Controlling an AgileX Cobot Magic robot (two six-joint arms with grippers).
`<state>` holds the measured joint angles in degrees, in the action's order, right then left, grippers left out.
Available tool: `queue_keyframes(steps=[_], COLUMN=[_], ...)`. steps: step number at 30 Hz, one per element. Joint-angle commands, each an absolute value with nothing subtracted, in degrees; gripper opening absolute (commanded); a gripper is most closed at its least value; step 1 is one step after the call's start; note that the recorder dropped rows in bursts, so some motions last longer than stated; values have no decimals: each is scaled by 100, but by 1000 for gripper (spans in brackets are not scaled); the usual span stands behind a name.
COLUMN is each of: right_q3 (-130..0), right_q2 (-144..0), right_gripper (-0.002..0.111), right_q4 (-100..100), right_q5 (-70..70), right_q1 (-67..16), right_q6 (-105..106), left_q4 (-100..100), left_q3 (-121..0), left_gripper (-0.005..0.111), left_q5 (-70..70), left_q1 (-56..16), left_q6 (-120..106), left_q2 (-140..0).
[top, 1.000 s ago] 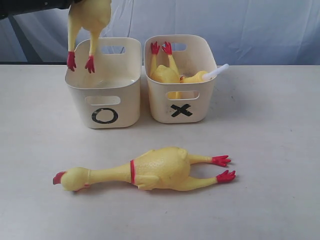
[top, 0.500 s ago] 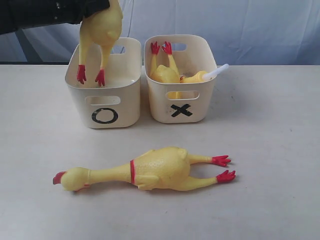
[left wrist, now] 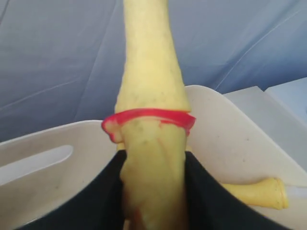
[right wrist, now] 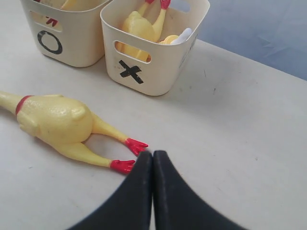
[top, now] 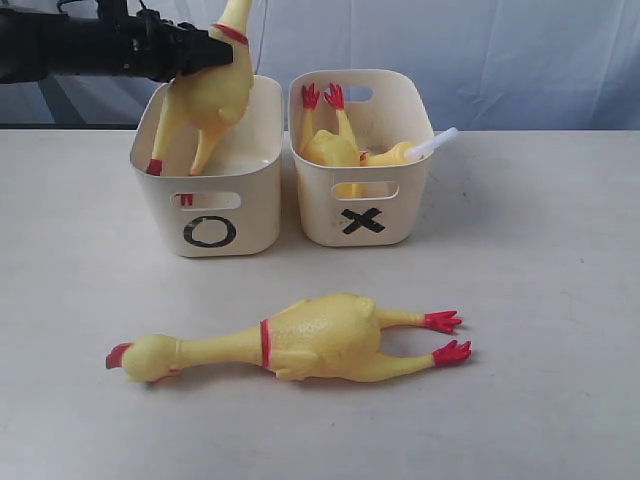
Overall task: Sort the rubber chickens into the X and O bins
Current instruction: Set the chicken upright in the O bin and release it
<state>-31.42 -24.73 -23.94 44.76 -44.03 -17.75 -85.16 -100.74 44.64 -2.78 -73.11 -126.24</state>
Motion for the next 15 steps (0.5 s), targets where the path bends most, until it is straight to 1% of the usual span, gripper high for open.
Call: queue_keyframes(steps=[1,6,10,11,12,13,14,15], right_q3=[-3118,-3118,-3118,-3118,-3118,-3118,-3118,-3118], right_q2=[-2434,-2434,-2434,-2434,-2434,-2434,-2434,-2434], right_gripper=[-1,-1,-1,-1,-1,-1,-1,-1], right_q4=[-2412,-2412,-2412,-2412,-2412,-2412,-2412,-2412], right_q5=[4425,4413,4413,4413,4413,4413,4413,4413], right_q1=[-4403,-4403,-4403,-4403,-4403,-4403,-4403,-4403], right_q6=[-1762,-1762,-1762,-1762,-1762,-1762,-1762,-1762], left_q4=[-8160,-8085,-8449,-8475,-8490,-8515,-8515,-8515], left_q3=[-10109,-10109,-10109,-10109,-10109,-10109,-10109,-10109], left_gripper=[0,0,1,4,11,14,25,29], left_q5=[4556,4668,4870,4870,4857,4846,4800,4784], left_q1=[-299,-299,-299,-299,-299,-299,-313,-319], left_q6=[-7282,-7261,-7201,-7201,-7053,-7026,-6893,-6855], left_q2=[-12605,-12699,-12943,-12967,-12992,-13005,-13029,-13029])
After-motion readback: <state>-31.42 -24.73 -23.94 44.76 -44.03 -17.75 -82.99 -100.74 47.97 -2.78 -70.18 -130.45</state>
